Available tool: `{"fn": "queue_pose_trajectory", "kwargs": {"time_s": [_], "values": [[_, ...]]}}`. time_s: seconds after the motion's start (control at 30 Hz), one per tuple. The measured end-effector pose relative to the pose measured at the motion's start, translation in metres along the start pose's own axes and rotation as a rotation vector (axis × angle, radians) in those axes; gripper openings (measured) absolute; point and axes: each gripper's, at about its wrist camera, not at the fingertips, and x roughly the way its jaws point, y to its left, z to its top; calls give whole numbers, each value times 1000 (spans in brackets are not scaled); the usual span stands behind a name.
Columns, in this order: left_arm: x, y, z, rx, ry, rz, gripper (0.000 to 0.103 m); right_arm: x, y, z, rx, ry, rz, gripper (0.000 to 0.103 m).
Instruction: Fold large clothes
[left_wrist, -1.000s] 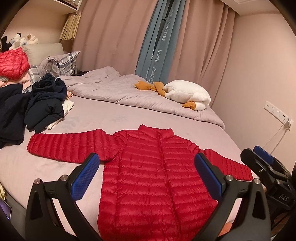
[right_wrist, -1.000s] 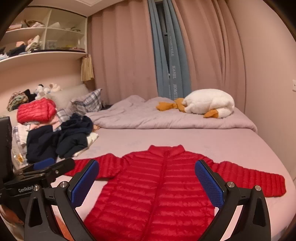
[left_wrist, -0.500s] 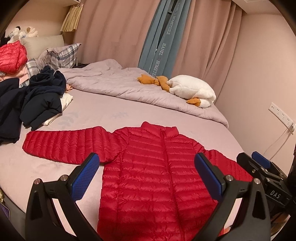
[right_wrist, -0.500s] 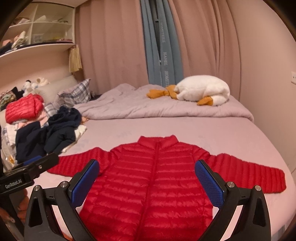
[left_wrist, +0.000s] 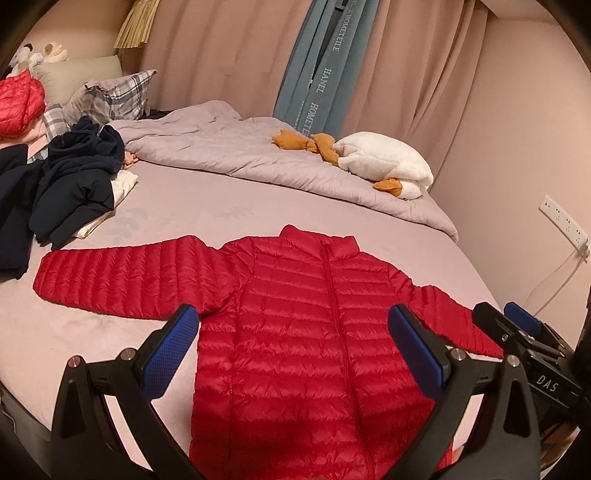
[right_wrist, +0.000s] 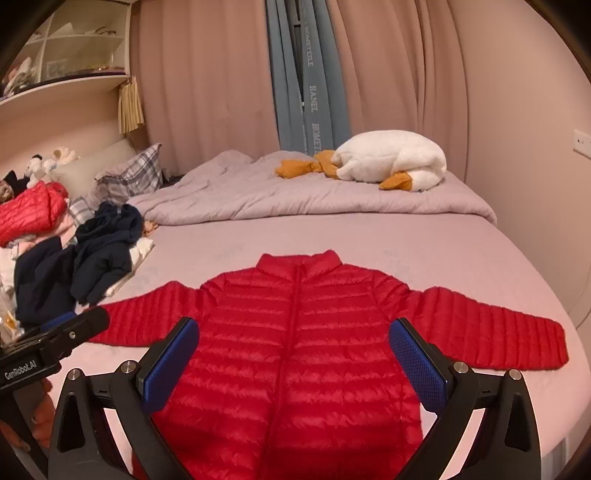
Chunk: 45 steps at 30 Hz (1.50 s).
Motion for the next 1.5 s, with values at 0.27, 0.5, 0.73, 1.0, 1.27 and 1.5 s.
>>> {"fn": "queue_pose_trajectory", "kwargs": {"time_s": [0.27, 0.5, 0.73, 1.0, 1.27, 1.5], "values": [[-1, -3, -4, 9, 6, -13, 102, 0, 1, -2, -6, 1, 1, 102], [-4, -7, -8, 27, 11, -25, 102, 0, 0, -6, -7, 3, 4, 102], [-6, -10, -11, 32, 13, -26, 102, -3, 1, -10, -7, 2, 7, 102], [-5, -7, -14, 11, 31, -23, 102, -4, 1, -14, -5, 11, 8, 102], [-5, 0, -14, -9, 31, -2, 102, -5, 2, -17, -9, 18, 7, 102], [-4, 14, -12, -50, 32, 27, 102, -5, 3, -19, -5, 22, 9, 102]]}}
